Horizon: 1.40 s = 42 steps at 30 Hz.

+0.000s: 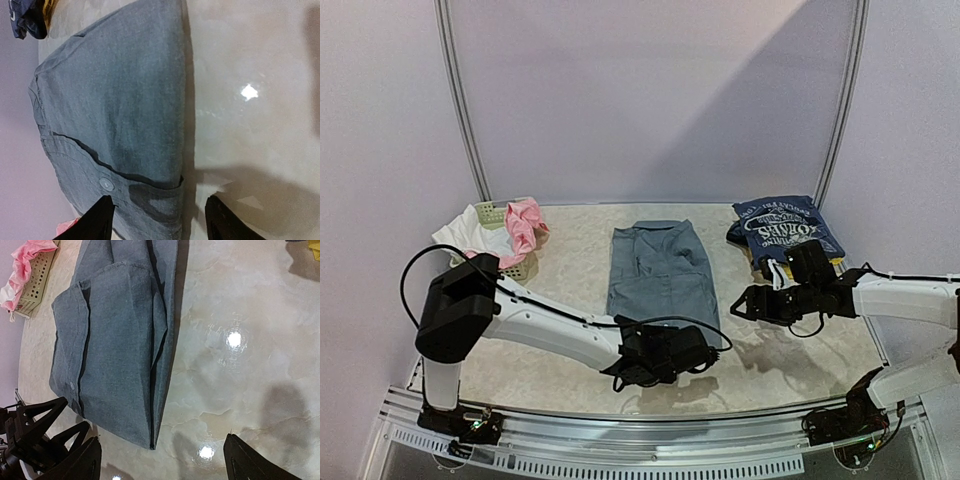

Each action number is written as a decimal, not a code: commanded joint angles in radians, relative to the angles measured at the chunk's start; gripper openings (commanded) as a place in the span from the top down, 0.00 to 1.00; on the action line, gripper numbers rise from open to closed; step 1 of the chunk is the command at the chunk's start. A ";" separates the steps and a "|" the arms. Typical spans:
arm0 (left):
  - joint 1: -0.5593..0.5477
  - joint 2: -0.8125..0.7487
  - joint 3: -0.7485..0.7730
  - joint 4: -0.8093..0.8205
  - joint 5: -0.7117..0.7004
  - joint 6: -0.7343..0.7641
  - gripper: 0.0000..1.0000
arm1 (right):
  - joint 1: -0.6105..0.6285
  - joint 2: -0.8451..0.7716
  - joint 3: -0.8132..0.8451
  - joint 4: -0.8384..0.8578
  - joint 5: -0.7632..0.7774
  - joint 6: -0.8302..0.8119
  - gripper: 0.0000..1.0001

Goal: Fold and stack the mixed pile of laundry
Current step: Pick up the 2/3-rectangle-folded shirt from the center of the board.

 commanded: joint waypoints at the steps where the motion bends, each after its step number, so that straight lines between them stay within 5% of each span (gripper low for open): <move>1: -0.001 0.062 0.003 0.017 -0.062 0.043 0.37 | -0.009 0.000 -0.013 0.014 -0.009 0.002 0.14; 8: 0.017 0.106 -0.022 0.113 -0.115 0.071 0.53 | -0.012 0.028 -0.001 0.031 -0.009 0.005 0.14; 13: 0.013 0.134 -0.025 0.143 -0.133 0.076 0.79 | -0.016 0.054 0.021 0.032 0.009 0.007 0.14; 15: 0.011 0.127 -0.031 0.143 -0.135 0.070 1.00 | -0.016 0.058 0.027 0.032 0.021 0.008 0.14; 31: -0.114 -0.073 -0.022 -0.187 -0.030 -0.169 1.00 | -0.017 0.124 0.161 0.035 0.000 -0.046 0.26; 42: -0.192 -0.194 0.024 -0.378 0.047 -0.263 1.00 | 0.017 0.179 0.217 0.030 -0.158 -0.078 0.66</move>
